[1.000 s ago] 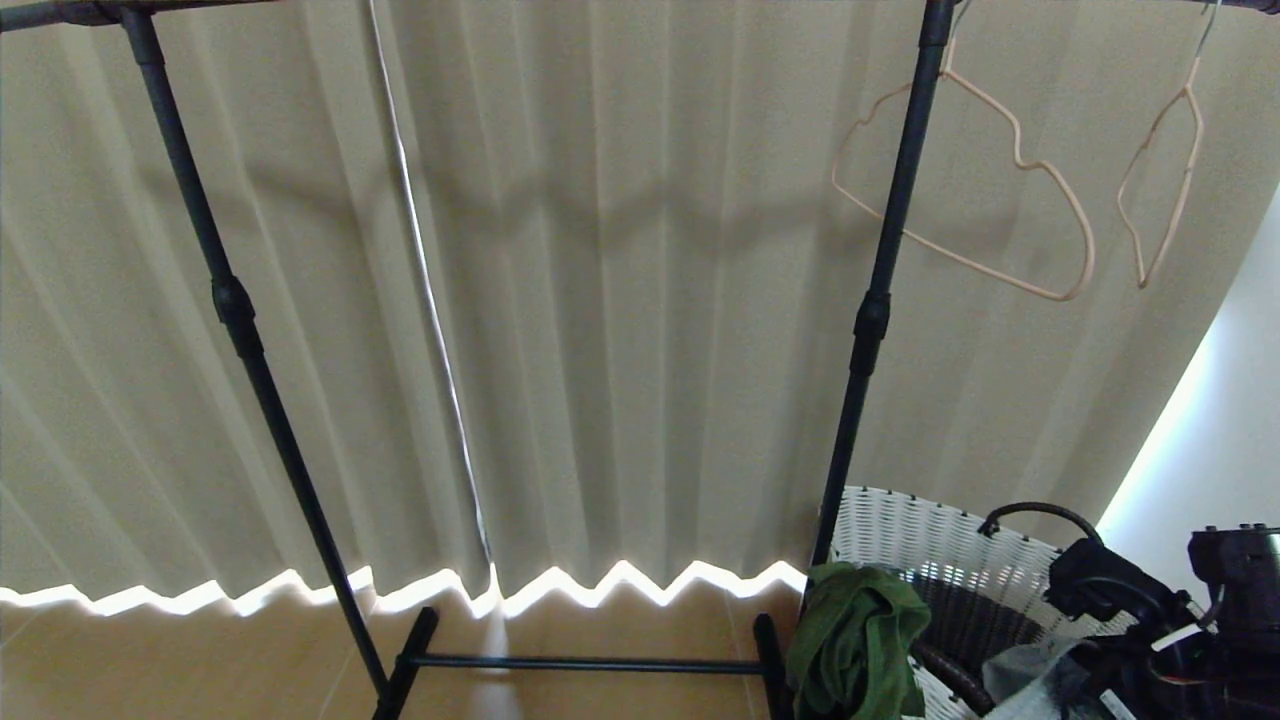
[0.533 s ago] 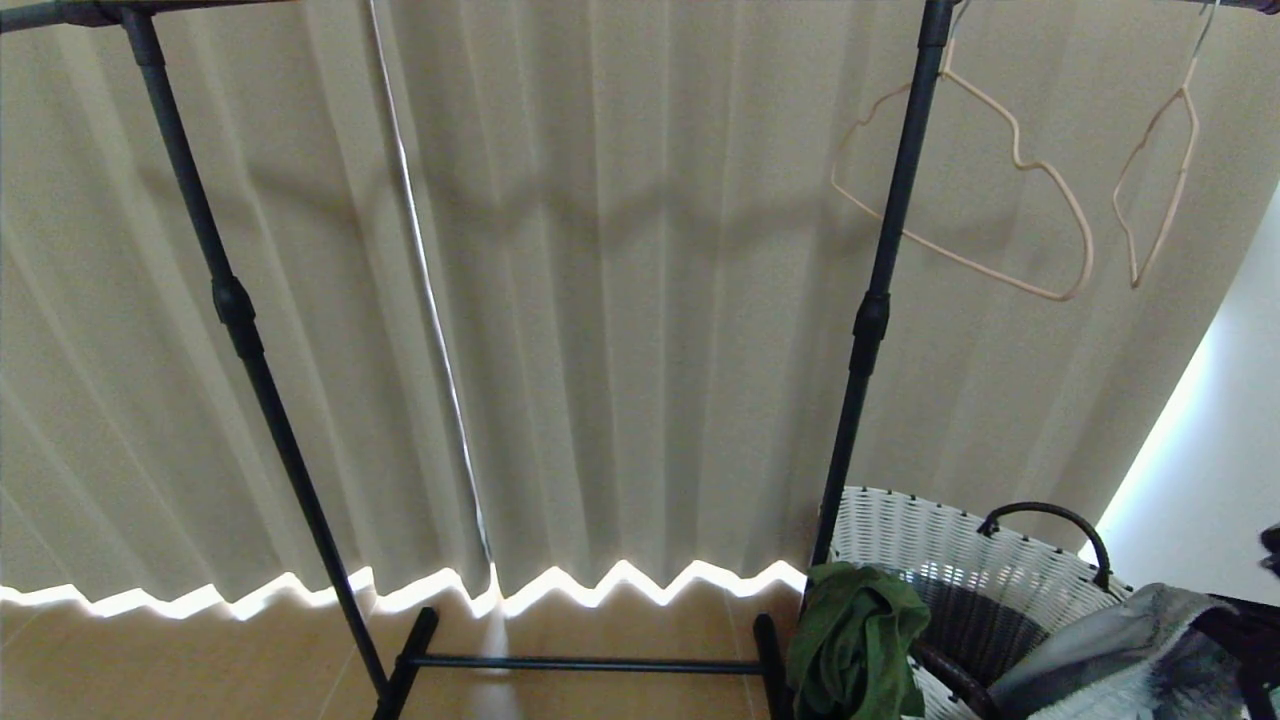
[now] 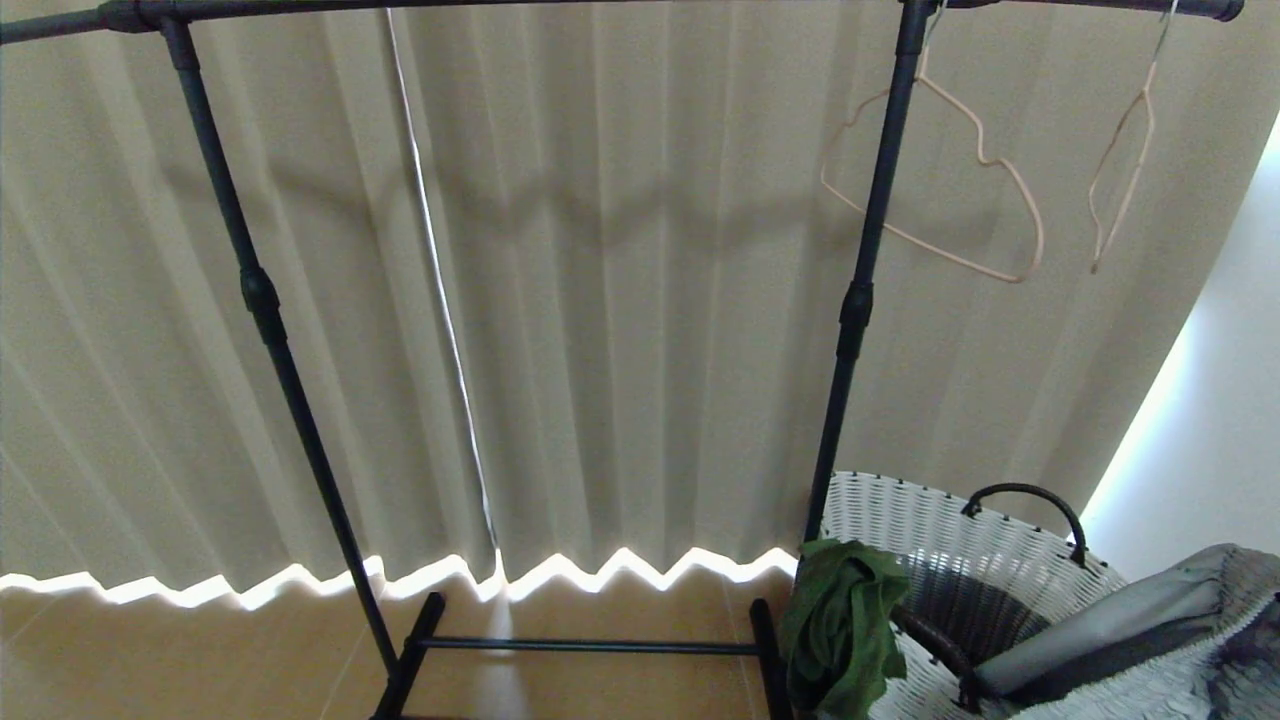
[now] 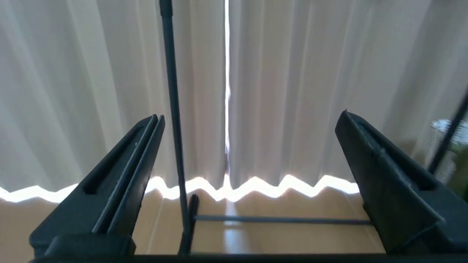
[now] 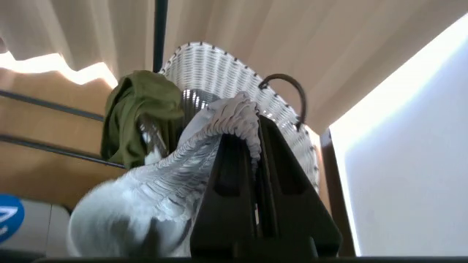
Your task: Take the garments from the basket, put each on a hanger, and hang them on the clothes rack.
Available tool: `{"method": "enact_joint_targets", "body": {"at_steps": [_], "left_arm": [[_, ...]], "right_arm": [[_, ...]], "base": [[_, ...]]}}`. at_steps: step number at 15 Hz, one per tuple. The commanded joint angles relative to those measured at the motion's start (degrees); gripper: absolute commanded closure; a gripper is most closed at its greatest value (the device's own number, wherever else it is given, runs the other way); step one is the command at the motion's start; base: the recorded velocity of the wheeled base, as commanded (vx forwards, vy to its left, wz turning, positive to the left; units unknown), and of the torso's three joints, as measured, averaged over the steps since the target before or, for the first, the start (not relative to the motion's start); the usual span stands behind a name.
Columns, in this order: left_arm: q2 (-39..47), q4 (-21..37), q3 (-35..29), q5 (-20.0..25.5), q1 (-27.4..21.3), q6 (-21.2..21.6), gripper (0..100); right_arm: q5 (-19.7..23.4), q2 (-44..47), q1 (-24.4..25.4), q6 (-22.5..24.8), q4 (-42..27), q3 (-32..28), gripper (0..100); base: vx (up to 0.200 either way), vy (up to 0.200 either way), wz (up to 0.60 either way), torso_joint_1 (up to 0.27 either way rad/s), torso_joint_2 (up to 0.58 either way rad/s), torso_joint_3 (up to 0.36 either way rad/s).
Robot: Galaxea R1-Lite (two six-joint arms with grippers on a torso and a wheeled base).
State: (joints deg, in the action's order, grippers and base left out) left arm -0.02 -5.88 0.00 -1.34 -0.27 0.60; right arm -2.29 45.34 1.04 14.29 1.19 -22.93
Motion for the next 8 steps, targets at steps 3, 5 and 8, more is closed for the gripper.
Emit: {"method": "enact_joint_targets", "body": {"at_steps": [3, 5, 8], "left_arm": [[0.02, 0.08, 0.0, 0.02, 0.0, 0.02, 0], [0.02, -0.01, 0.0, -0.07, 0.0, 0.02, 0], [0.02, 0.08, 0.0, 0.02, 0.0, 0.02, 0]], "right_arm": [[0.01, 1.07, 0.02, 0.04, 0.21, -0.01, 100], [0.01, 1.6, 0.02, 0.04, 0.39, -0.1, 100], [0.01, 2.48, 0.02, 0.04, 0.39, -0.01, 100]], "base": [[-0.2, 0.0, 0.0, 0.001, 0.0, 0.001], [-0.1, 0.0, 0.0, 0.004, 0.0, 0.001], [0.0, 0.0, 0.0, 0.0, 0.0, 0.0]]}}
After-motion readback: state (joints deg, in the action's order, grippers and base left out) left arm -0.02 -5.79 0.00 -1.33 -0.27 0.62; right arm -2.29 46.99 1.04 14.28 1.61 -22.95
